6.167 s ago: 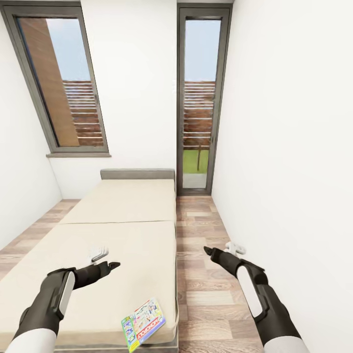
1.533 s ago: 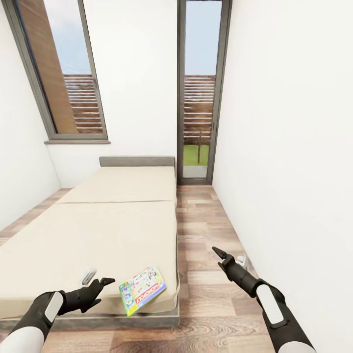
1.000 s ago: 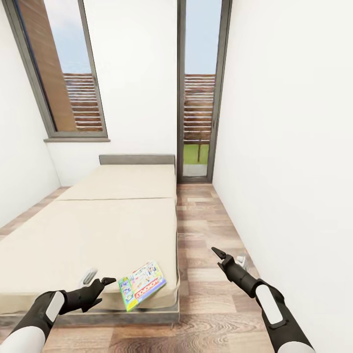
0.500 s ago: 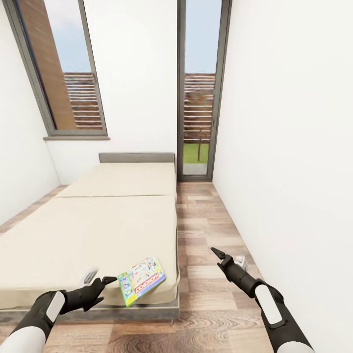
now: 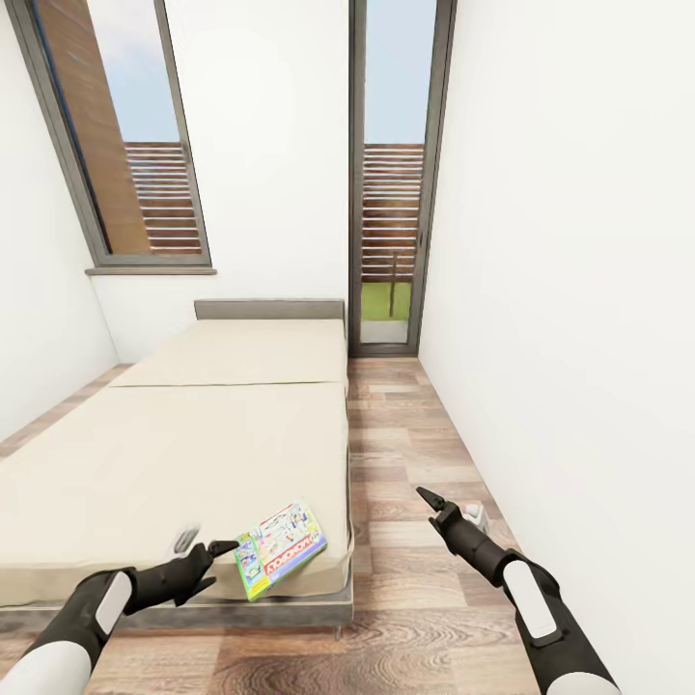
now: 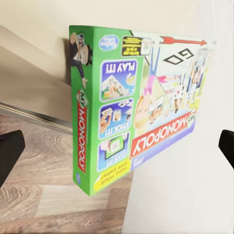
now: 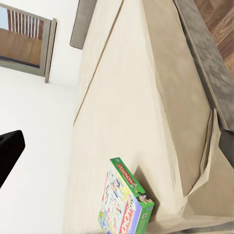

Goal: Put all the toys in the child's room - the three board games (two on the bed and one on the table), the two jigsaw puzzles on the table, and the tennis ball on the table - inside the toy box on the table in the child's room.

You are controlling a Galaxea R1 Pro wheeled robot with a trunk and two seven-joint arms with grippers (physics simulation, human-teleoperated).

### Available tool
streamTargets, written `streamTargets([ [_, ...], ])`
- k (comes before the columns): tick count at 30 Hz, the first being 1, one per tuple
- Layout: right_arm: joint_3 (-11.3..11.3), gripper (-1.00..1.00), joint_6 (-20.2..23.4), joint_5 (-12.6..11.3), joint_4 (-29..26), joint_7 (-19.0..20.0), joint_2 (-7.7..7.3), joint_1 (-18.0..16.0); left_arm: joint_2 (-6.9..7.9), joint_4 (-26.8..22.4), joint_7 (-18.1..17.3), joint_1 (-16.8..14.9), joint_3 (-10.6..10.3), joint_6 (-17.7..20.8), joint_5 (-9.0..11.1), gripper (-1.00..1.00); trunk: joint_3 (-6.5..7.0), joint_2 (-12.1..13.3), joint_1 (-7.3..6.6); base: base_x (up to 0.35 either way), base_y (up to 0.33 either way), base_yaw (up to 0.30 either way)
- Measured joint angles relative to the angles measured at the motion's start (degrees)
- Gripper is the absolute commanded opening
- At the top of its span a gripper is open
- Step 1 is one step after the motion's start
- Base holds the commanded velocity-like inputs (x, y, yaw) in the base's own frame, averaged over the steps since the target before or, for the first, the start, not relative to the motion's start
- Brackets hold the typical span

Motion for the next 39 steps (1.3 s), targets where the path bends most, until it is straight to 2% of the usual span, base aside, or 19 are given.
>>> streamTargets([
  [3, 0.1, 1.00, 0.0, -0.1, 0.0, 0.0, -0.07, 0.0, 0.05, 0.0, -0.3, 0.0, -1.4, 0.0, 0.1, 1.00, 0.00, 0.0, 0.00, 0.000, 0.000, 0.000],
  [9, 0.1, 1.00, 0.1, -0.2, 0.0, 0.0, -0.10, 0.0, 0.08, 0.0, -1.6, 0.0, -2.2, 0.0, 0.1, 1.00, 0.00, 0.0, 0.00, 0.000, 0.000, 0.000],
  [12, 0.1, 1.00, 0.1, -0.2, 0.0, 0.0, -0.11, 0.0, 0.10, 0.0, -2.9, 0.0, -2.3, 0.0, 0.1, 1.00, 0.00, 0.0, 0.00, 0.000, 0.000, 0.000],
  [16, 0.1, 1.00, 0.1, -0.1, 0.0, 0.0, -0.11, 0.0, 0.20, 0.0, -5.1, 0.0, -2.4, 0.0, 0.0, 1.00, -0.71, -1.6, 0.87, 0.000, 0.000, 0.000],
  [21, 0.1, 1.00, 0.1, -0.1, 0.0, 0.0, -0.11, 0.0, 0.29, 0.0, -6.3, 0.0, -2.5, 0.0, 0.0, 1.00, -1.61, -3.6, 1.97, 0.000, 0.000, 0.000],
  [39, 0.1, 1.00, 0.3, -0.2, -0.1, 0.5, -0.13, 0.0, 0.68, 0.0, -6.9, 0.0, -2.5, 0.0, 0.1, 1.00, -1.62, -3.6, 1.98, 0.000, 0.000, 0.000],
])
